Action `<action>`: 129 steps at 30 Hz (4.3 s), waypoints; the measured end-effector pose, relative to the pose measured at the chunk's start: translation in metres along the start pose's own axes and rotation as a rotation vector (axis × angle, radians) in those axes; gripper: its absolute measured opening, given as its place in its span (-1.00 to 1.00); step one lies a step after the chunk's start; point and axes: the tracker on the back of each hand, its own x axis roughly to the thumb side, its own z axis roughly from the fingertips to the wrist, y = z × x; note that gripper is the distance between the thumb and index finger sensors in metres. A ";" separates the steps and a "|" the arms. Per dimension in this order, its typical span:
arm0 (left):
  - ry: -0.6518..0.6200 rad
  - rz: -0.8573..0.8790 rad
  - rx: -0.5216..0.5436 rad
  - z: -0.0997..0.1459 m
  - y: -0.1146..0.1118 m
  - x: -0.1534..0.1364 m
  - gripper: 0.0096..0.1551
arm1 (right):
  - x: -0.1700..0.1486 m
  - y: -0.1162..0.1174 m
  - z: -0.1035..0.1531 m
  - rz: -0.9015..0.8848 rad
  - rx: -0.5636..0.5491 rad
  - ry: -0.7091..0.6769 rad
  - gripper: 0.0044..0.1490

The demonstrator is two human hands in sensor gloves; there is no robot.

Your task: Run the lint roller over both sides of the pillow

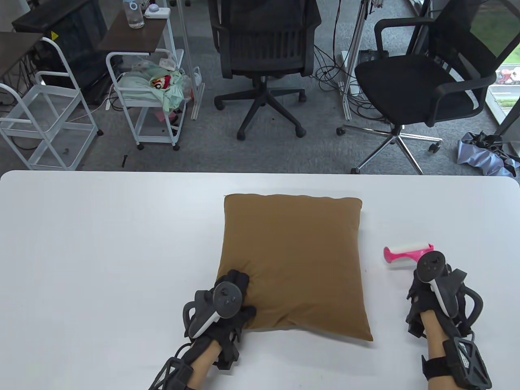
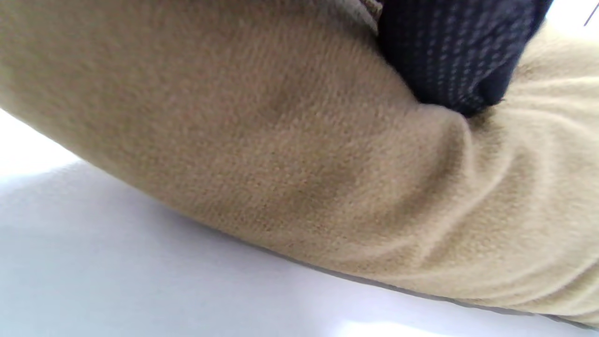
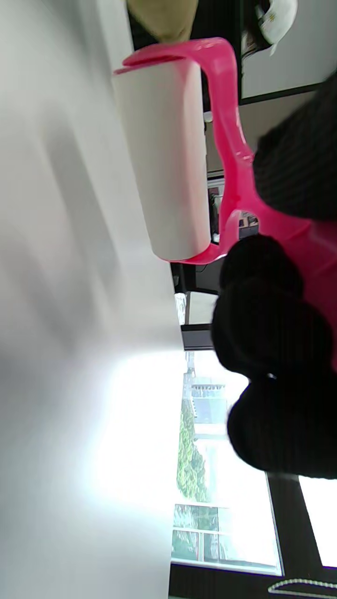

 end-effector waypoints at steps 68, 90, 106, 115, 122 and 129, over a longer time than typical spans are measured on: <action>0.005 -0.007 -0.058 -0.003 -0.005 0.006 -0.01 | 0.089 -0.030 0.083 0.031 0.114 -0.259 -0.32; 0.003 -0.018 -0.068 -0.005 -0.006 0.007 -0.02 | 0.114 0.000 0.022 -0.026 0.129 -0.149 -0.24; 0.003 -0.004 -0.065 -0.004 -0.005 0.005 -0.01 | 0.193 -0.001 0.053 0.022 0.018 -0.290 -0.27; 0.003 -0.018 -0.067 -0.004 -0.005 0.005 -0.01 | 0.172 -0.016 0.091 0.123 0.119 -0.457 -0.29; 0.004 -0.019 -0.064 -0.004 -0.006 0.005 -0.02 | 0.132 -0.027 0.133 0.125 0.176 -0.516 -0.29; 0.001 -0.015 -0.060 -0.003 -0.007 0.004 -0.01 | 0.104 -0.038 0.172 0.156 0.206 -0.553 -0.29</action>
